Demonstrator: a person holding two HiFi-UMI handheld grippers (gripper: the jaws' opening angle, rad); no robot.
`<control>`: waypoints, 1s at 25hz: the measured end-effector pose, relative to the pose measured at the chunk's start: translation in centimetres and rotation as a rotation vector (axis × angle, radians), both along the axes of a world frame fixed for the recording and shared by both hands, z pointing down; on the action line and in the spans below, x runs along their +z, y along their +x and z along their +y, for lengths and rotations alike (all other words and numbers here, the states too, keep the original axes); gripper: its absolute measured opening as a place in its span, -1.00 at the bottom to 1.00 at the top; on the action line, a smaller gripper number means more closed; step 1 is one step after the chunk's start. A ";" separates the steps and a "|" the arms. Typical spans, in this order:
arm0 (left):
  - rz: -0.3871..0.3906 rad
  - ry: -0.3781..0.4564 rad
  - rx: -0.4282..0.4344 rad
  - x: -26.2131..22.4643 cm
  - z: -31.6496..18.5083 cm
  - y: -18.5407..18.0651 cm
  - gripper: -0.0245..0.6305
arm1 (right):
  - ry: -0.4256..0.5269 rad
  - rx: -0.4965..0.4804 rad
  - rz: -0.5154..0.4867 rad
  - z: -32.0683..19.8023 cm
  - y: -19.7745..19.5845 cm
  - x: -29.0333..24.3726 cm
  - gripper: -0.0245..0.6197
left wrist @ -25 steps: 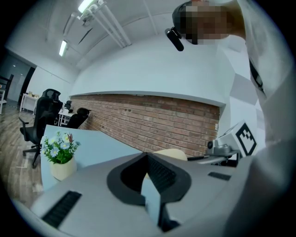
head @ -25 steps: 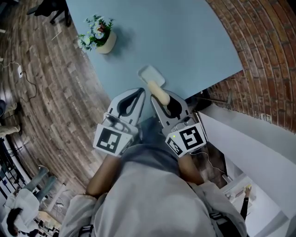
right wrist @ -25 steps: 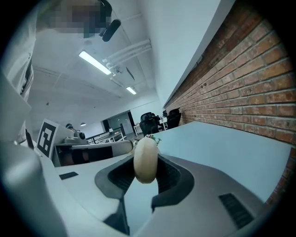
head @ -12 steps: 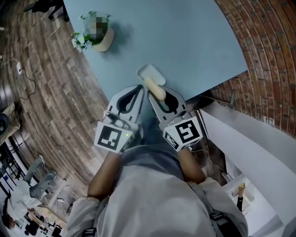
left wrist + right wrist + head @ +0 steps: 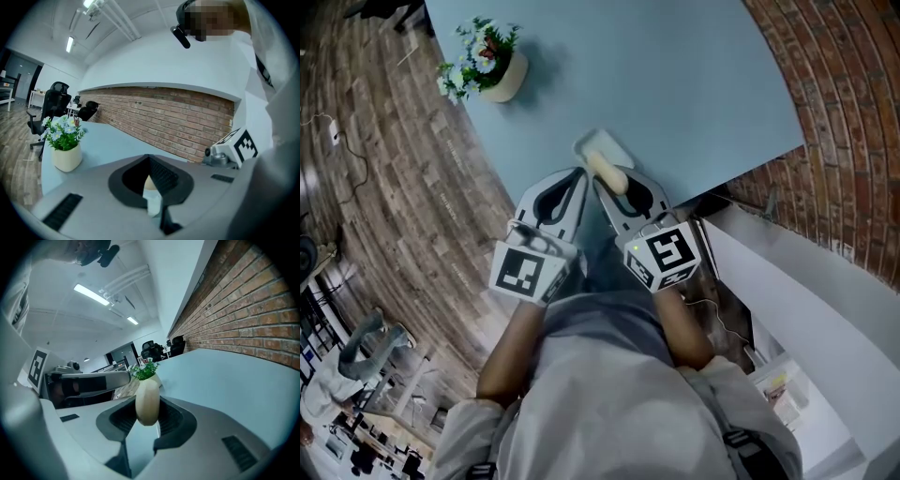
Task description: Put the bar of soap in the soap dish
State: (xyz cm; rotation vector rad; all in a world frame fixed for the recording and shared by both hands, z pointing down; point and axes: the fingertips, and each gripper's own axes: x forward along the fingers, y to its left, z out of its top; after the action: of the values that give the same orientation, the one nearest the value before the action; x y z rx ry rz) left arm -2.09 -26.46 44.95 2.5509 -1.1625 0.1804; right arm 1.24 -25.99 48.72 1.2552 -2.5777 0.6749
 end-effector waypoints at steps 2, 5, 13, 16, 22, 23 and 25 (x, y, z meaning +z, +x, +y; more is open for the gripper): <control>0.009 0.001 -0.006 0.0 -0.2 0.0 -0.92 | -0.010 -0.001 0.005 -0.3 0.0 0.6 -0.56; 0.013 0.003 -0.015 -0.1 -0.4 -0.1 -0.92 | -0.025 -0.008 0.013 -0.7 -0.2 1.3 -0.56; 0.011 0.001 -0.031 0.1 -1.0 -0.7 -0.92 | -0.066 -0.023 0.041 -1.5 -0.7 3.3 -0.56; 0.007 -0.013 -0.039 0.4 -1.0 -0.8 -0.92 | -0.079 -0.024 0.045 -1.7 -0.7 3.8 -0.56; 0.005 -0.023 -0.041 1.0 -1.2 -0.8 -0.92 | -0.119 -0.014 0.082 -2.3 -0.4 5.4 -0.56; 0.008 -0.023 -0.041 1.0 -1.3 -0.8 -0.92 | -0.130 -0.015 0.089 -2.4 -0.4 5.6 -0.56; 0.016 -0.023 -0.045 1.0 -1.3 -0.7 -0.92 | -0.153 -0.019 0.098 -2.5 -0.5 6.1 -0.56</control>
State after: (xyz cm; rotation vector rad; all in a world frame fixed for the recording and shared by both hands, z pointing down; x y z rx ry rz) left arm -2.80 -27.80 45.95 2.4993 -1.2034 0.1611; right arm 0.74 -28.50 54.86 1.1840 -2.4065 0.7711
